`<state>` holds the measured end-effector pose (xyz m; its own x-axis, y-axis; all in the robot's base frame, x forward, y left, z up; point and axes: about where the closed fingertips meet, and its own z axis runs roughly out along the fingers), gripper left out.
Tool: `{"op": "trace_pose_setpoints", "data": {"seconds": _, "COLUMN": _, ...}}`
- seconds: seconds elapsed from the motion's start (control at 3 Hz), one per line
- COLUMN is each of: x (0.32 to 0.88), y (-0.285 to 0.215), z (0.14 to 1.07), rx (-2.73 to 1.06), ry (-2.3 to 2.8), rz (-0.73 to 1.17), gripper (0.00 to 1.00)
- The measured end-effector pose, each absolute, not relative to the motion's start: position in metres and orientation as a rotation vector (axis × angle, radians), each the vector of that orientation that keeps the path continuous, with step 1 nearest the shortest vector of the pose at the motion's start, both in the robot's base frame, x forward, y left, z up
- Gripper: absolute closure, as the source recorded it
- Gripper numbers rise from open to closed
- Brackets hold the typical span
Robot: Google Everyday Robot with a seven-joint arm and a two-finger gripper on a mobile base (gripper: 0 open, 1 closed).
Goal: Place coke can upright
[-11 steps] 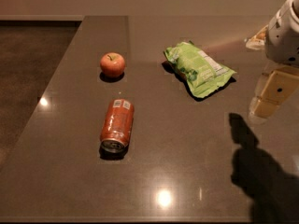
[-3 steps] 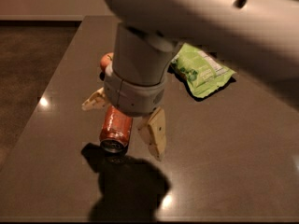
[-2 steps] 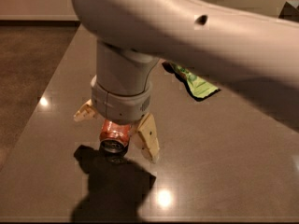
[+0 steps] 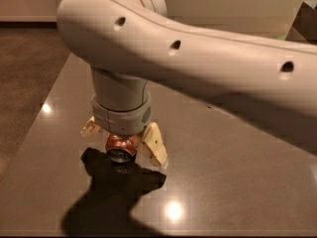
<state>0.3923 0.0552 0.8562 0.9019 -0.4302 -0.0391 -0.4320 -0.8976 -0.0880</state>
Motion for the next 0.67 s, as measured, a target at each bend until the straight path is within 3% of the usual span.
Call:
{"op": "trace_pose_setpoints", "data": {"seconds": 0.33, "x": 0.3974, "y": 0.0545, "z": 0.8497, "rx": -2.993, "ry": 0.659, "rz": 0.0, "gripper": 0.0}}
{"op": "trace_pose_setpoints", "data": {"seconds": 0.67, "x": 0.4053, "y": 0.0537, "z": 0.8443, "rx": -3.02, "ry": 0.657, "rz": -0.019, "gripper": 0.18}}
